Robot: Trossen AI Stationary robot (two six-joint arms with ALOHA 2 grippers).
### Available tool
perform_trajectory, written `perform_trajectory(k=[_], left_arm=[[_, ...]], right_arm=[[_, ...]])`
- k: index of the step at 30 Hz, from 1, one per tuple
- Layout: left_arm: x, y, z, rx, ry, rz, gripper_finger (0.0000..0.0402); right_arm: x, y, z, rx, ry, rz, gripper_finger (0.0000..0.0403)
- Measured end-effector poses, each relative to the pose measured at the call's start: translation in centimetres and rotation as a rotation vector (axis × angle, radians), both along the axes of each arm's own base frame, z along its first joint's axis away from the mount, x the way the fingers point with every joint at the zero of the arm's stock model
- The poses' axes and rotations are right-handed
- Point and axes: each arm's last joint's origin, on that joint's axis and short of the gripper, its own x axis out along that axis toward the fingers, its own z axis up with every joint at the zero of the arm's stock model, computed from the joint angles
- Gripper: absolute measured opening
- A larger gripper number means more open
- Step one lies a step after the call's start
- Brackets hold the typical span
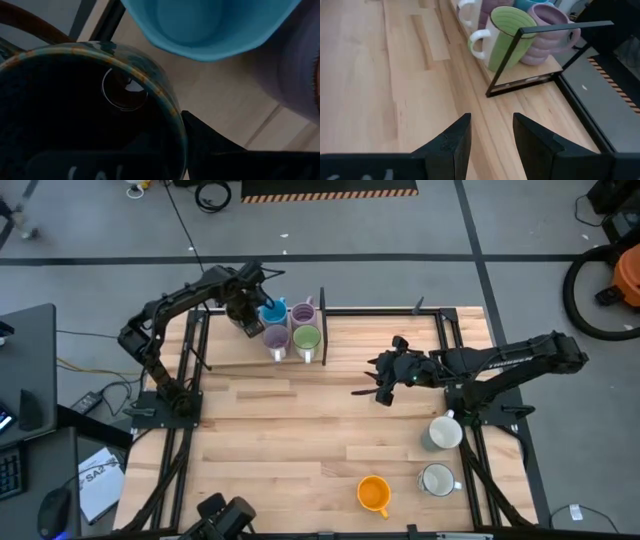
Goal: Place coffee mugs
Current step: Put the dark blue patterned mug on the shelf
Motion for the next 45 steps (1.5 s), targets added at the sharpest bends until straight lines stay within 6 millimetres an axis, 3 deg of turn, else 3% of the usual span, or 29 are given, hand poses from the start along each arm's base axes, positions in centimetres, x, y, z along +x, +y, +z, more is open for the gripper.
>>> perform_trajectory(k=[23, 33, 42, 45], left_arm=[[-0.3, -0.3, 0.0, -0.049, 0.015, -0.041, 0.0043], [-1.8, 0.3, -0.1, -0.075, 0.052, 0.018, 0.0043], [-1.5, 1.0, 4.2, -0.01, 0.001, 0.021, 0.0043], [-1.2, 1.3, 4.6, -0.027, 0.016, 0.021, 0.0043]], right_arm=[[0.2, -0.3, 0.1, 0.009, -0.015, 0.019, 0.0151], [0.2, -0.3, 0.2, 0.016, -0.025, 0.027, 0.0151], [0.3, -0.3, 0.3, 0.018, -0.032, 0.026, 0.0151], [0.3, -0.3, 0.3, 0.018, -0.033, 0.025, 0.0151]])
